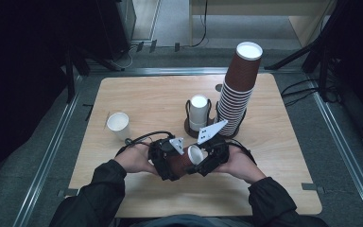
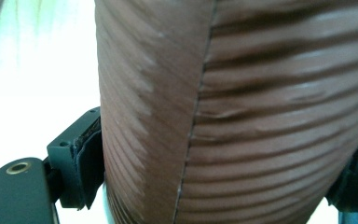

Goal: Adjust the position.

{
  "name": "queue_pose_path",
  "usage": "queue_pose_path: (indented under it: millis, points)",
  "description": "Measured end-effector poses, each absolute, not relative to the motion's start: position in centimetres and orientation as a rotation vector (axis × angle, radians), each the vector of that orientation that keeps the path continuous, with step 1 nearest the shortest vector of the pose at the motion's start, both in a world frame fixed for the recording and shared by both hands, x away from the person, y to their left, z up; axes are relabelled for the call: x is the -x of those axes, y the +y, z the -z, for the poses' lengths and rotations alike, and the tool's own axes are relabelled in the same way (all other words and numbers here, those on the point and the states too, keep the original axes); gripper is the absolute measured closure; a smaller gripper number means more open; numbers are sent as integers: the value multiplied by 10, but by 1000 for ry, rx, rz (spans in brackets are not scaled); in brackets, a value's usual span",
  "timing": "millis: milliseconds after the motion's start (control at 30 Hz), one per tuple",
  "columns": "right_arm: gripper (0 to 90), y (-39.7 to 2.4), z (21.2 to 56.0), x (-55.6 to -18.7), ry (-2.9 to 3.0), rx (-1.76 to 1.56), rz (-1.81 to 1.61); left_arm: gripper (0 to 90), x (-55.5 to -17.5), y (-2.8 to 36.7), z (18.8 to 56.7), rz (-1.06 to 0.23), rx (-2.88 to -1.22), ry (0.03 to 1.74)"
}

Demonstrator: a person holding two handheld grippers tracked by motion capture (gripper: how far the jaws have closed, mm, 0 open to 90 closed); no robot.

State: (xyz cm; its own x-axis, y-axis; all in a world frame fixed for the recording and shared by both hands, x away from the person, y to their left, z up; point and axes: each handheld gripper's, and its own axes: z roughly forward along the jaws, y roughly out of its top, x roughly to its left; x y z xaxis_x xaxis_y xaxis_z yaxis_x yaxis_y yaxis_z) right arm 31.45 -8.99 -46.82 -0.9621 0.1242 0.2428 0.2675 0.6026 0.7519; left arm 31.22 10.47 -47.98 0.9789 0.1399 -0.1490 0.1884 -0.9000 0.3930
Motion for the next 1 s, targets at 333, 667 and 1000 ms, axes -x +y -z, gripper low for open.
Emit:
queue_pose_path:
  millis: [333, 667, 1000]
  points:
    - [223, -89, 465, -314, -2676, 284, 1285, 93, -310, 107, 478, 141, -2688, 226]
    - [220, -101, 461, -317, -2678, 315, 1323, 0, -316, 119, 469, 93, -2551, 319]
    - [219, -119, 456, -319, -2682, 365, 1382, 0, -316, 135, 464, 71, -2497, 373]
